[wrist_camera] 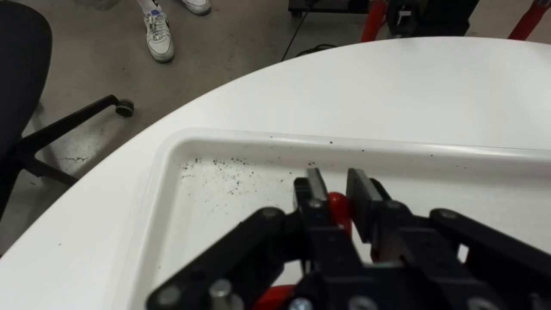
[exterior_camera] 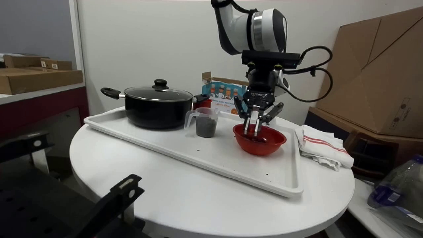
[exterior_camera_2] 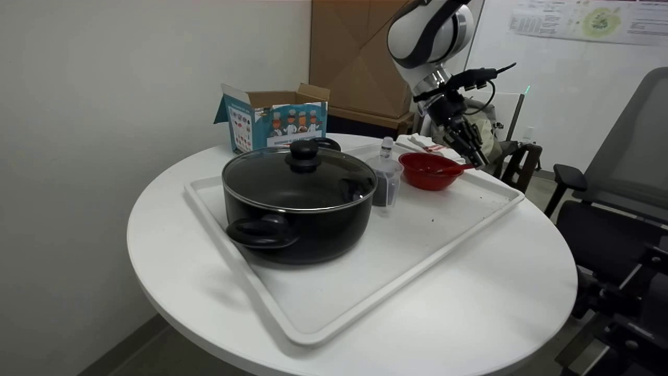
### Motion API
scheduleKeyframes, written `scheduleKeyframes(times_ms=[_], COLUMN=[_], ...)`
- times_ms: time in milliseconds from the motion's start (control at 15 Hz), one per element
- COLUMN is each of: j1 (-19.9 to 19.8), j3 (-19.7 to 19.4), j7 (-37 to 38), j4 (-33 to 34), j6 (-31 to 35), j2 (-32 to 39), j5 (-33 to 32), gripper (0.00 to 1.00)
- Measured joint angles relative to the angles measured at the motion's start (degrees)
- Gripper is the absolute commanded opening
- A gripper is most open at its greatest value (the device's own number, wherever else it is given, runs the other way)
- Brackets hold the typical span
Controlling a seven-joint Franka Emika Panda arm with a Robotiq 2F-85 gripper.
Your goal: Use the spoon to scoop some things from the bowl and put in the jug
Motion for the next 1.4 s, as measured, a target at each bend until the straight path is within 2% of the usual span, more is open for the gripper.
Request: scheduleKeyframes(times_ms=[333, 733, 1400], j1=[0.0, -0.1, -3.1], j3=[1.6, 1.7, 1.6], j7=[-0.1, -0.9, -2.4], j4=[-4.8, -9.4, -10.3], j6=[2.2, 5.2, 6.0], j2=[-4.2, -7.5, -9.8], j5=[1.7, 3.5, 10.6], gripper=[0.05, 0.05, 0.05])
